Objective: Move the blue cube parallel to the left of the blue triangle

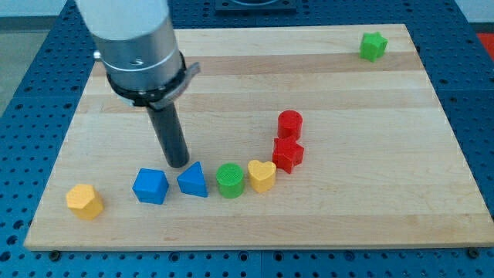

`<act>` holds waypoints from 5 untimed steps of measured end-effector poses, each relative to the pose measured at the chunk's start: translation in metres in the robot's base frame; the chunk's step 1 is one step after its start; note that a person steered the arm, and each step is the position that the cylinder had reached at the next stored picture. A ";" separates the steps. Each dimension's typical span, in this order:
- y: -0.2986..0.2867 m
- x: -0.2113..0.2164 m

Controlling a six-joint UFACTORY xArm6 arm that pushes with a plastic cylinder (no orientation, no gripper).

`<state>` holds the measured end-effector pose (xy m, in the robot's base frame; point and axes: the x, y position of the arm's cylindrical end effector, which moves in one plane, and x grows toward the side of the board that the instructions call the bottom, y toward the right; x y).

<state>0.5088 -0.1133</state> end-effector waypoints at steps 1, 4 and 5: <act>0.003 0.010; -0.018 -0.034; -0.080 -0.034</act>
<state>0.4746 -0.1930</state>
